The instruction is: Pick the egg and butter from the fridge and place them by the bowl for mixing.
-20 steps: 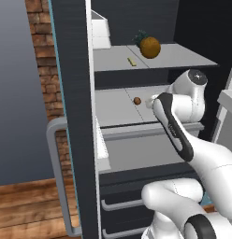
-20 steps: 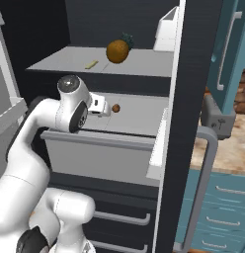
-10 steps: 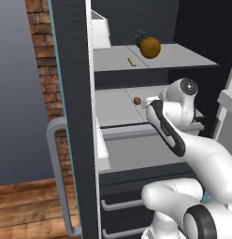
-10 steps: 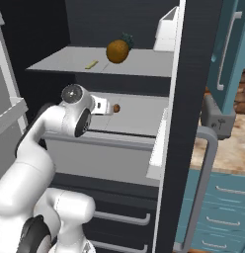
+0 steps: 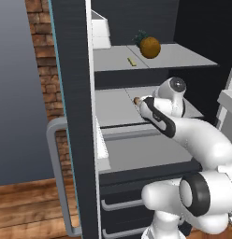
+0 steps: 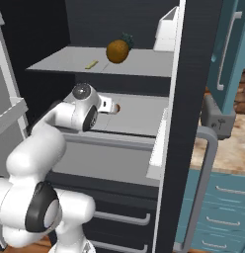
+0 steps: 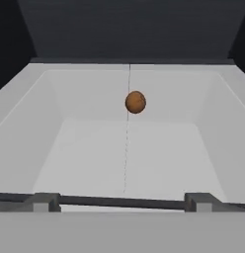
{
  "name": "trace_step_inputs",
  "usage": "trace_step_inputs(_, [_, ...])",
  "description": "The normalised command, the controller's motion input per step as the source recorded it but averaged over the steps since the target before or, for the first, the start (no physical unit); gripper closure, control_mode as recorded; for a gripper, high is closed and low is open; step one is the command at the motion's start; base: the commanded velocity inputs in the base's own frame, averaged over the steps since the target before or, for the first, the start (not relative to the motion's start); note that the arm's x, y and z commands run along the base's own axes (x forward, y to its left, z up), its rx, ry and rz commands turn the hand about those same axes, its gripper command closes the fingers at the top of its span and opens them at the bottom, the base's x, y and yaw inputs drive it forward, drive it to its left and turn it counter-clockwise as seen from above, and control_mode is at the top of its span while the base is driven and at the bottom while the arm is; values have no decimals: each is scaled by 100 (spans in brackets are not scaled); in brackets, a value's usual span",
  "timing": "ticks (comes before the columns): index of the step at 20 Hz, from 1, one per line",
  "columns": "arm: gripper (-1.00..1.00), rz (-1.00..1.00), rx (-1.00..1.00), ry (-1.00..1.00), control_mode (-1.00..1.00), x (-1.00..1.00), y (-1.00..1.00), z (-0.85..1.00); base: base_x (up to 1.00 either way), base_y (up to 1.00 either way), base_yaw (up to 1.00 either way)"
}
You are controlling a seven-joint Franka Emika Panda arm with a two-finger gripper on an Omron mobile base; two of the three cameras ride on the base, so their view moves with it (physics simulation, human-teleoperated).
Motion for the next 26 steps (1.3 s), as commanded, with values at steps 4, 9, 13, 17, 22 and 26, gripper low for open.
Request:
trace_step_inputs(4, [-100, 0, 3, 4, -100, 48, -5, -20, 0, 0, 0])
trace_step_inputs(9, [-100, 0, 0, 0, -100, 39, -1, -32, 0, 0, 0])
trace_step_inputs(13, [-100, 0, 5, -6, -100, 26, -1, -19, 0, 0, 0])
trace_step_inputs(17, [-100, 0, 9, 0, -100, 38, -2, -2, 0, 0, 0])
trace_step_inputs(22, [-100, 0, 4, 0, -100, 39, -6, -11, 0, 0, 0])
trace_step_inputs(26, [-100, 0, 0, 0, -100, 35, -6, -18, 0, 0, 0])
